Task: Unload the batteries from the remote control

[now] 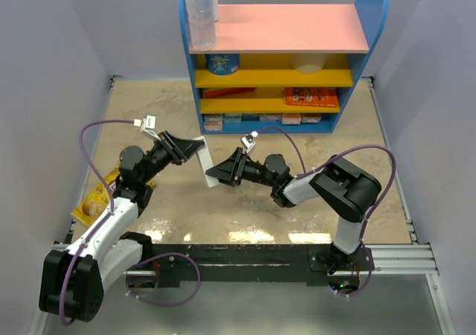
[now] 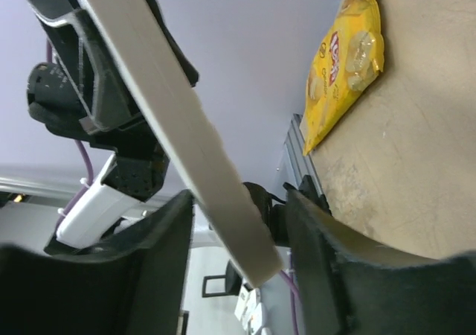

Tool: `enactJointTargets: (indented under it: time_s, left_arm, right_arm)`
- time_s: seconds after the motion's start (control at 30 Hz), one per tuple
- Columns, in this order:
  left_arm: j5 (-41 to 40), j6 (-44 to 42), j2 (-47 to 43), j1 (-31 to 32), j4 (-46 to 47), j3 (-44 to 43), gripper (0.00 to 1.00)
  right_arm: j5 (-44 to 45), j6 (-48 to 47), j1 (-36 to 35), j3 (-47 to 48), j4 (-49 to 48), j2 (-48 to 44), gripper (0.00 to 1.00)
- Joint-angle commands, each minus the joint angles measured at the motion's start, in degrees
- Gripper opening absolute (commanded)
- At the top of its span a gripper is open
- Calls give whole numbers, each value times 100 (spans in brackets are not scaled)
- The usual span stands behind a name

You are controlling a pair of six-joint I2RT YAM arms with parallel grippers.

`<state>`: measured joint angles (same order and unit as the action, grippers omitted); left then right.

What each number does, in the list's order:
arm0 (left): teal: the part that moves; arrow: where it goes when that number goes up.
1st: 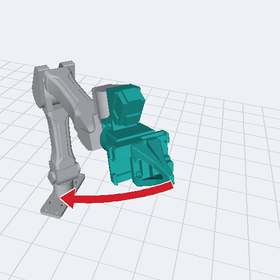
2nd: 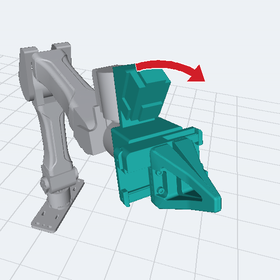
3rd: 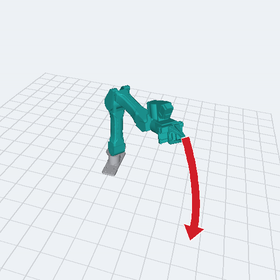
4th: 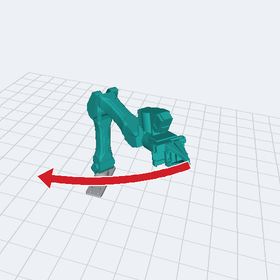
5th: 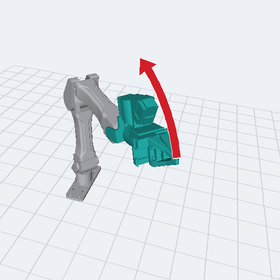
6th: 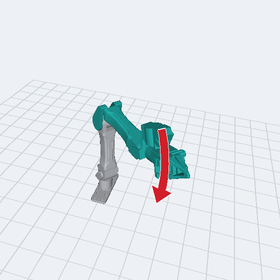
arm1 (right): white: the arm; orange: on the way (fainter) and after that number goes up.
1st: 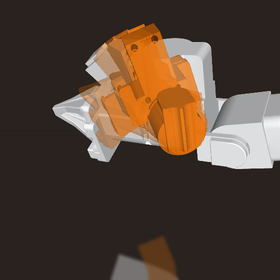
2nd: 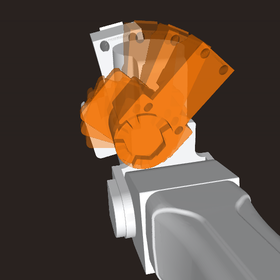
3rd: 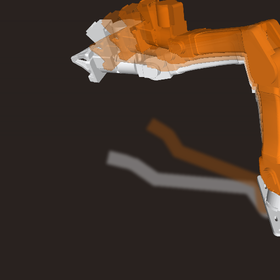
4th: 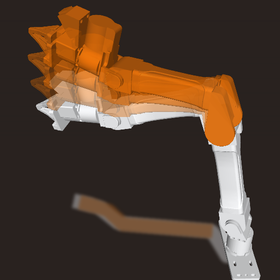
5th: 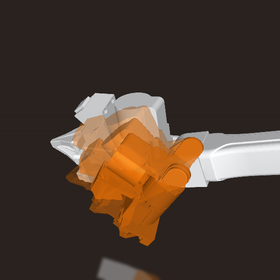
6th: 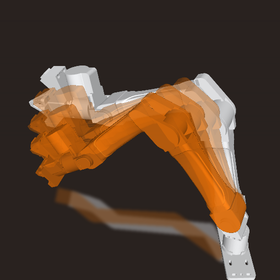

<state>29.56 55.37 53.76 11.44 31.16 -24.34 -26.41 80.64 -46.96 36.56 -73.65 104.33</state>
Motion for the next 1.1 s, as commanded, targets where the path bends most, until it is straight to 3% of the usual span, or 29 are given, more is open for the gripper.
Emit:
enactJointTargets:
  time_s: [0.0, 0.07, 0.23, 0.27, 0.4, 0.63, 0.93, 1.07]
  left_arm:
    - [-152, 61, -164, 7, 532, 61, 0]
    - [-161, 61, -146, 7, 558, 26, 0]
    - [-223, 17, -111, 7, 532, -18, 0]
    - [-249, -18, -94, 16, 514, -36, 0]
    - [-319, -106, -50, 7, 453, -62, 0]
    - [-626, -474, 117, 16, 215, -115, 0]
    - [-706, -606, 724, -10, 497, -18, 0]
    - [-1013, -896, 829, -19, 67, -115, 0]
  right_arm:
    - [137, -161, -129, 194, 50, -36, 46]
    - [163, -338, -190, 150, 236, -158, 34]
    - [189, -462, -208, -148, 97, -186, 20]
    - [172, -453, -208, -175, 35, -133, 20]
    - [110, -365, -208, -263, -193, -19, 35]
    - [84, -347, -208, -289, -273, 69, 47]
    - [92, -277, -200, -351, -528, 263, 41]
    - [224, -364, -121, -412, -301, 280, 43]
